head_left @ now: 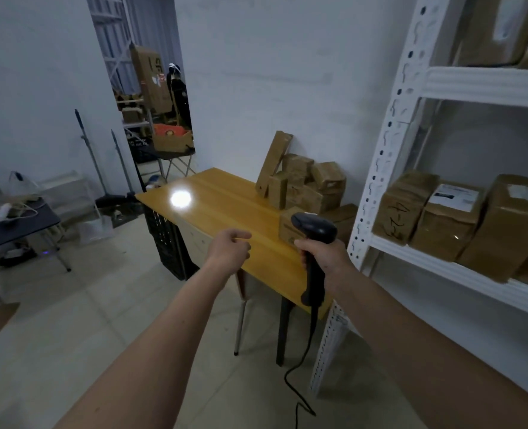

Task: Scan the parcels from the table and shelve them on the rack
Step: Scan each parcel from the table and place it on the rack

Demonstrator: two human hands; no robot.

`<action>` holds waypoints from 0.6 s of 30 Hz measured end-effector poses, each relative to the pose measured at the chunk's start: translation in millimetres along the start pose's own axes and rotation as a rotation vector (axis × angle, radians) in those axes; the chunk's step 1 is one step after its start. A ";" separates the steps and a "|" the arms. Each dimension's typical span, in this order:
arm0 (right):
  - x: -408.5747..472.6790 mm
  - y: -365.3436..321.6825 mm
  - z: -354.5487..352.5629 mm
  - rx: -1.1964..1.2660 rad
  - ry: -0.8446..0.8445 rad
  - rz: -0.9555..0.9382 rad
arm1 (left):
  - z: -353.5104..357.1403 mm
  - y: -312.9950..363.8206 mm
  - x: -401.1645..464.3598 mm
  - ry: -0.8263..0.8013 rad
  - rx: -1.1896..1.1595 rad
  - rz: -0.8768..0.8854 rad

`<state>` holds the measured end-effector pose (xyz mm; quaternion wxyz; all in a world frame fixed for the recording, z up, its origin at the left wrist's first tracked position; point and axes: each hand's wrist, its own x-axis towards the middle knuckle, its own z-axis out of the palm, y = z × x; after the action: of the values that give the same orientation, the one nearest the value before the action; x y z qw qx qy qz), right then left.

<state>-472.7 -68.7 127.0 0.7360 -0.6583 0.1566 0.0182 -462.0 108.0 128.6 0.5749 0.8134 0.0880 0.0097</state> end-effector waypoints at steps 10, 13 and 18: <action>109.6 2.3 61.6 0.138 0.102 0.101 | -34.9 -16.9 133.8 -0.045 0.027 -0.001; 150.1 3.6 77.8 0.189 0.158 0.143 | -38.3 -18.7 182.9 -0.098 0.075 -0.029; 204.2 -0.1 93.0 0.212 0.208 0.173 | -36.4 -16.3 246.8 -0.157 0.170 0.025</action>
<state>-259.4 -14.7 83.0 0.7769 -0.5593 0.2891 -0.0032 -225.5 185.4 104.6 0.5087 0.8586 0.0329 -0.0545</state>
